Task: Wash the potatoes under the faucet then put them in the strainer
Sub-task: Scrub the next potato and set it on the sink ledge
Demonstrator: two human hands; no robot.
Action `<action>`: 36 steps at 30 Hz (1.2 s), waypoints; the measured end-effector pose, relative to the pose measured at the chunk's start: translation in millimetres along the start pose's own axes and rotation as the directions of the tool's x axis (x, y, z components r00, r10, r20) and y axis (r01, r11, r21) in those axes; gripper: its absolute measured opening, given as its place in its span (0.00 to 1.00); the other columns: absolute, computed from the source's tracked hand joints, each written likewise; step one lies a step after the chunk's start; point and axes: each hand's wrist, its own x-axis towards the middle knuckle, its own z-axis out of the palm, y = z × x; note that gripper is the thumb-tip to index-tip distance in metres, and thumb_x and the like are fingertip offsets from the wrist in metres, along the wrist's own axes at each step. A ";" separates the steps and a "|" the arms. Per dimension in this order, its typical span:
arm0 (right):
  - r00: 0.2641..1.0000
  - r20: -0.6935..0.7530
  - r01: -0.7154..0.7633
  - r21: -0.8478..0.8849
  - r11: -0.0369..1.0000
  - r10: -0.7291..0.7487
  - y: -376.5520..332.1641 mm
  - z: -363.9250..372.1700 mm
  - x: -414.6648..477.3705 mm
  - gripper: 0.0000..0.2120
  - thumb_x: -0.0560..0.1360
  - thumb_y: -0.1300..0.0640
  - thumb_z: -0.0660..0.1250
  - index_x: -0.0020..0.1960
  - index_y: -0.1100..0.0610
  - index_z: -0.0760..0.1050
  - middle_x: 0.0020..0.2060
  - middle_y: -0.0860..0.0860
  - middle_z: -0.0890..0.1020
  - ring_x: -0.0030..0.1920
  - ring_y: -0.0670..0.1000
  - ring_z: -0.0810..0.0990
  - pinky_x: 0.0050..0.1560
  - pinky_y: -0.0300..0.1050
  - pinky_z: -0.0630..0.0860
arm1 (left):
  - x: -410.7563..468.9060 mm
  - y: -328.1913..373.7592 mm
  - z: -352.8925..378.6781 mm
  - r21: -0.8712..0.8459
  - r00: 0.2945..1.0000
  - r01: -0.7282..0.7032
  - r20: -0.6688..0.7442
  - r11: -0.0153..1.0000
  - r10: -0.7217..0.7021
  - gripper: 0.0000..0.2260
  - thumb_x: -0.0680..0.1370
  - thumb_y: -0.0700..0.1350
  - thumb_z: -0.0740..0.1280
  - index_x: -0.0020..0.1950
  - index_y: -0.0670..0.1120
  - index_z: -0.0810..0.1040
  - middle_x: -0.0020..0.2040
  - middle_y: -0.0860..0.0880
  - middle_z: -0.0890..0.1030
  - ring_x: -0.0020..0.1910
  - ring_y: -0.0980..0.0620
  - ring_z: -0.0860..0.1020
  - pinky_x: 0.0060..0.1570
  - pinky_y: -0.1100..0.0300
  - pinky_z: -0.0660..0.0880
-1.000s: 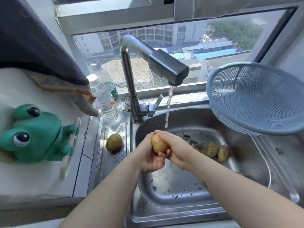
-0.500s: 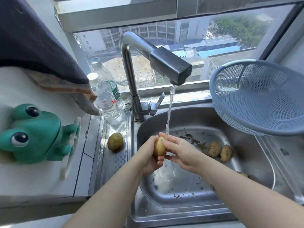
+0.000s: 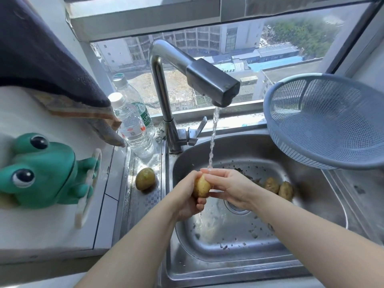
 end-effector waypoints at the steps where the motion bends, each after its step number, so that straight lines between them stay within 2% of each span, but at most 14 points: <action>1: 0.999 0.049 -0.007 0.001 1.000 0.007 -2.6 -4.2 -1.0 0.15 0.75 0.61 0.67 0.61 0.58 0.77 0.53 0.58 0.82 0.54 0.55 0.81 0.61 0.53 0.76 | -0.5 1.3 -0.7 0.005 1.000 0.007 0.003 1.000 -0.007 0.14 0.79 0.54 0.57 0.52 0.45 0.72 0.32 0.48 0.69 0.21 0.56 0.64 0.19 0.67 0.61; 3: 0.993 0.117 -0.026 0.003 1.000 0.026 -7.7 -10.4 -2.6 0.15 0.73 0.61 0.68 0.60 0.57 0.78 0.54 0.58 0.82 0.57 0.57 0.79 0.64 0.56 0.73 | -0.8 3.7 -0.8 0.032 1.000 0.002 -0.005 0.999 -0.002 0.14 0.79 0.54 0.57 0.53 0.44 0.71 0.32 0.48 0.69 0.21 0.56 0.65 0.19 0.67 0.62; 7: 1.000 0.004 0.000 -0.113 0.994 0.000 -10.8 -7.7 1.6 0.13 0.73 0.61 0.70 0.58 0.56 0.80 0.54 0.59 0.83 0.55 0.56 0.80 0.64 0.58 0.72 | -0.8 9.2 4.4 0.109 0.999 -0.038 -0.016 0.993 0.040 0.13 0.79 0.54 0.56 0.50 0.46 0.73 0.31 0.49 0.70 0.23 0.56 0.65 0.21 0.67 0.62; 12: 0.999 0.033 -0.022 -0.096 0.995 0.026 -22.1 -13.6 0.3 0.11 0.76 0.61 0.66 0.57 0.56 0.80 0.52 0.58 0.83 0.55 0.55 0.80 0.66 0.57 0.71 | -2.6 15.4 4.5 0.142 0.999 -0.050 -0.002 0.989 0.050 0.14 0.79 0.54 0.56 0.51 0.45 0.72 0.32 0.48 0.70 0.24 0.56 0.64 0.22 0.67 0.62; 16: 1.000 -0.001 0.027 -0.166 0.986 -0.027 -23.0 -7.7 1.0 0.10 0.73 0.59 0.70 0.54 0.54 0.82 0.53 0.58 0.83 0.59 0.58 0.79 0.65 0.55 0.73 | 0.7 16.2 4.4 0.167 0.996 -0.093 0.012 0.982 0.092 0.13 0.79 0.52 0.55 0.51 0.46 0.74 0.31 0.49 0.71 0.24 0.55 0.64 0.22 0.66 0.61; 18: 0.999 0.043 0.029 -0.196 0.980 -0.021 -25.9 -8.9 0.0 0.10 0.73 0.61 0.70 0.53 0.52 0.82 0.53 0.57 0.83 0.60 0.58 0.79 0.65 0.54 0.73 | 1.1 16.5 2.8 0.156 0.997 -0.082 0.013 0.984 0.081 0.12 0.79 0.52 0.55 0.49 0.48 0.74 0.31 0.49 0.71 0.24 0.55 0.64 0.21 0.66 0.62; 20: 0.993 0.114 0.011 -0.174 0.985 0.009 -29.9 -13.5 -0.9 0.11 0.74 0.63 0.68 0.54 0.53 0.81 0.55 0.58 0.82 0.60 0.58 0.78 0.65 0.54 0.73 | 0.8 17.6 1.8 0.146 0.997 -0.074 0.010 0.987 0.074 0.12 0.79 0.53 0.55 0.47 0.48 0.74 0.31 0.48 0.71 0.23 0.56 0.64 0.21 0.67 0.62; 22: 0.992 0.123 0.006 -0.135 0.991 0.011 -31.2 -13.6 -0.8 0.11 0.75 0.63 0.67 0.56 0.55 0.80 0.56 0.60 0.82 0.60 0.59 0.78 0.65 0.54 0.73 | 1.7 18.8 2.4 0.146 0.997 -0.081 -0.001 0.986 0.082 0.12 0.79 0.53 0.55 0.47 0.47 0.73 0.31 0.48 0.71 0.23 0.56 0.64 0.21 0.67 0.62; 27: 0.997 -0.008 0.073 -0.120 0.990 -0.075 -21.8 4.0 2.5 0.15 0.75 0.66 0.67 0.61 0.63 0.76 0.52 0.58 0.82 0.50 0.53 0.82 0.51 0.43 0.81 | 4.6 14.1 3.5 0.070 0.997 -0.057 -0.043 0.996 0.060 0.12 0.78 0.52 0.55 0.44 0.48 0.73 0.31 0.48 0.69 0.21 0.56 0.64 0.19 0.68 0.61; 29: 1.000 0.021 0.023 -0.073 0.997 -0.022 -14.6 6.1 0.2 0.15 0.76 0.66 0.65 0.63 0.63 0.74 0.55 0.58 0.81 0.52 0.52 0.81 0.50 0.42 0.80 | 4.9 8.0 2.5 -0.011 0.998 0.003 -0.061 1.000 -0.004 0.12 0.78 0.51 0.56 0.42 0.47 0.73 0.30 0.48 0.69 0.19 0.56 0.64 0.17 0.69 0.60; 31: 0.999 0.029 -0.035 0.082 0.996 0.033 -2.5 8.7 -0.3 0.16 0.77 0.68 0.61 0.64 0.62 0.72 0.54 0.58 0.80 0.51 0.53 0.80 0.51 0.46 0.80 | 4.9 1.1 1.7 -0.098 0.996 0.059 -0.061 0.993 -0.066 0.14 0.78 0.51 0.56 0.39 0.44 0.74 0.29 0.47 0.70 0.18 0.56 0.64 0.16 0.70 0.59; 34: 0.995 -0.068 -0.054 0.316 0.947 0.079 22.0 21.2 4.5 0.16 0.79 0.68 0.57 0.65 0.61 0.70 0.52 0.59 0.77 0.46 0.52 0.76 0.42 0.45 0.77 | 4.0 -9.9 4.0 -0.195 0.989 0.102 -0.086 0.975 -0.121 0.17 0.79 0.51 0.55 0.38 0.42 0.74 0.30 0.46 0.71 0.17 0.56 0.63 0.16 0.71 0.58; 36: 0.985 -0.148 -0.031 0.364 0.931 0.091 32.5 30.3 8.9 0.14 0.80 0.66 0.55 0.64 0.61 0.71 0.50 0.59 0.77 0.44 0.52 0.75 0.39 0.44 0.74 | 3.8 -16.1 8.4 -0.204 0.985 0.086 -0.130 0.975 -0.114 0.17 0.79 0.51 0.55 0.38 0.43 0.74 0.28 0.46 0.71 0.18 0.56 0.63 0.17 0.71 0.57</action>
